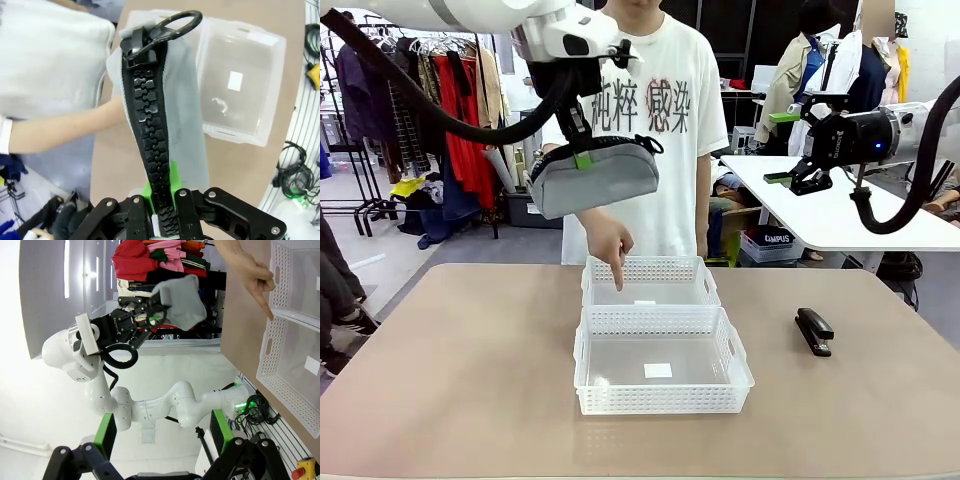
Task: Distribute items into two baskets.
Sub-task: Move the picked Pencil pouch towards the Organizing basket indicated by the person, stopping as directed.
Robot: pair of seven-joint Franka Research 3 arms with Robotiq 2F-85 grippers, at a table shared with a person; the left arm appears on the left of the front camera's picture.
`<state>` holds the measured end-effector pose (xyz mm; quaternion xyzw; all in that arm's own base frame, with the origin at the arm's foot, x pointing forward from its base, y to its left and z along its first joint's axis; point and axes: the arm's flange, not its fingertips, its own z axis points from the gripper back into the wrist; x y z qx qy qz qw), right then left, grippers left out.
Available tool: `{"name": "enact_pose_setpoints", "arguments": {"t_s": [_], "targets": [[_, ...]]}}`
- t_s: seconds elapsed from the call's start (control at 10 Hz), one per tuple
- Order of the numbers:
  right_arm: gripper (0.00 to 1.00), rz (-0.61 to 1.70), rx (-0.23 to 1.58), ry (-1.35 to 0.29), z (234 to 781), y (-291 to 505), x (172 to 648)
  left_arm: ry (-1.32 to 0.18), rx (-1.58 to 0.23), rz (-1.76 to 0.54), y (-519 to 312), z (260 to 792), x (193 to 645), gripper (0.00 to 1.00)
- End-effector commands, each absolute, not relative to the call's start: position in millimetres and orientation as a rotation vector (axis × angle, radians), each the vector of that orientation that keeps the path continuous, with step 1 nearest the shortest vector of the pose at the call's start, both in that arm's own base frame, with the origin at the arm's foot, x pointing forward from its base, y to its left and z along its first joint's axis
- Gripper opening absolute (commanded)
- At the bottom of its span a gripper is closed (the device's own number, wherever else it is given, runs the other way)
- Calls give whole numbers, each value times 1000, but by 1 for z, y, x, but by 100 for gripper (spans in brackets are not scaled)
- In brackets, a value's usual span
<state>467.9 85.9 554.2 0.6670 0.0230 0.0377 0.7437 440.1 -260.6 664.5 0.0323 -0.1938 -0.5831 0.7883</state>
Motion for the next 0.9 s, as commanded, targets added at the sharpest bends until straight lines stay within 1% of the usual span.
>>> {"name": "enact_pose_setpoints", "arguments": {"t_s": [0.0, 0.2, 0.8], "targets": [[100, 79, 1461, 52, 556, 85, 467, -436, 81, -1325, -269, 653, 431, 0], [100, 79, 1461, 52, 556, 85, 467, -424, 129, -1389, -284, 637, 421, 0], [100, 79, 1461, 52, 556, 85, 467, -408, 132, -1447, -313, 619, 412, 0]]}}
